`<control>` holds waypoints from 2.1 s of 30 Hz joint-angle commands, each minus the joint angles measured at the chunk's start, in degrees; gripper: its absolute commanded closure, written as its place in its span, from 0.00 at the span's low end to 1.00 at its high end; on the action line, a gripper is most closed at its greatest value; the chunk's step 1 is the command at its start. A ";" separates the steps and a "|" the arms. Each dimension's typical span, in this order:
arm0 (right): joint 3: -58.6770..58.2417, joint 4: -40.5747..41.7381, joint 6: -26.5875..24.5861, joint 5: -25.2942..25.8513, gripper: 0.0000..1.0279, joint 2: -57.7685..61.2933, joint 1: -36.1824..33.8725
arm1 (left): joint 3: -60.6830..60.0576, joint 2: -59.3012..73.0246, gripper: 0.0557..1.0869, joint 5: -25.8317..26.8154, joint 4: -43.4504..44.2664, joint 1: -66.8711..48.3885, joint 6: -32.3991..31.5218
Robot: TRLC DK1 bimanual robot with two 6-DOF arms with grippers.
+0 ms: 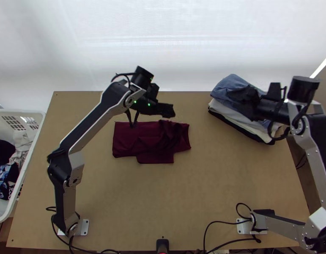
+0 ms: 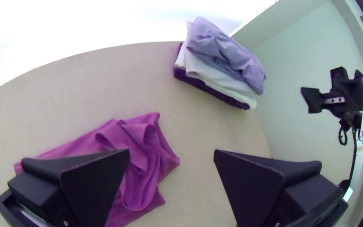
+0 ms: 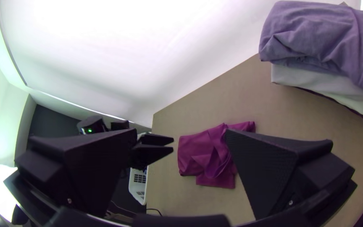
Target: Fold the t-shirt
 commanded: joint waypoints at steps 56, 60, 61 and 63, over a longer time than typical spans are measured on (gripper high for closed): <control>30.66 -20.52 -20.29 62.84 0.13 53.14 46.24 | -2.74 -15.32 0.04 0.08 -7.39 27.83 4.52; 28.11 -21.48 -20.02 63.10 0.26 51.39 46.15 | -2.74 -15.06 0.04 0.08 -7.39 27.83 4.43; 27.58 -21.48 -20.02 63.10 0.29 51.12 46.15 | -2.74 -14.97 0.04 0.08 -7.39 27.83 4.43; 26.88 -21.83 -19.85 63.02 0.29 50.86 46.24 | -2.74 -14.88 0.04 0.08 -7.22 27.83 4.52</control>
